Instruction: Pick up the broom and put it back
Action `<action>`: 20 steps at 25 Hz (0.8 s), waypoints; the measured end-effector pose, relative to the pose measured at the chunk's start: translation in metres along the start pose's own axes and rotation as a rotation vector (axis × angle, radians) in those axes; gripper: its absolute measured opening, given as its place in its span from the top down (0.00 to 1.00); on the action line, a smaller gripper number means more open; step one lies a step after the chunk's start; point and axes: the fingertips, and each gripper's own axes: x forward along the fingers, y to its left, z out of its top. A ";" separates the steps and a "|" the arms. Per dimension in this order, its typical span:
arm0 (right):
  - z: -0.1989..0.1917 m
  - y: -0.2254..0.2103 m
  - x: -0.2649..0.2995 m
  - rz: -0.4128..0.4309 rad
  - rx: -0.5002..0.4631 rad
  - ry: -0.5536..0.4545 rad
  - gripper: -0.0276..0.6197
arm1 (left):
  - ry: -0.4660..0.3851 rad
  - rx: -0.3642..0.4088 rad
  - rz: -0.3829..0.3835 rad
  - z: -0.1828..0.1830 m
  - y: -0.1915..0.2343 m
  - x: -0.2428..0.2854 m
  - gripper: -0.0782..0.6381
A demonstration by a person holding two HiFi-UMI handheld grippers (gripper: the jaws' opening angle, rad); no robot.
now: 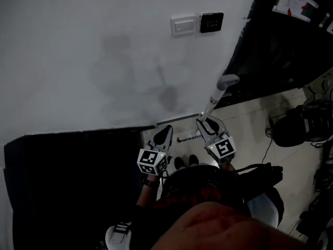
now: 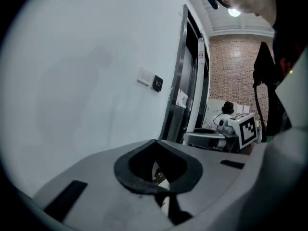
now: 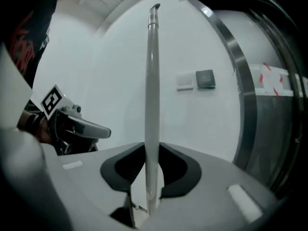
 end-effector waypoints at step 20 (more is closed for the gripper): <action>0.048 -0.019 -0.033 -0.022 0.030 -0.084 0.82 | -0.085 0.023 -0.032 0.043 -0.015 0.010 0.88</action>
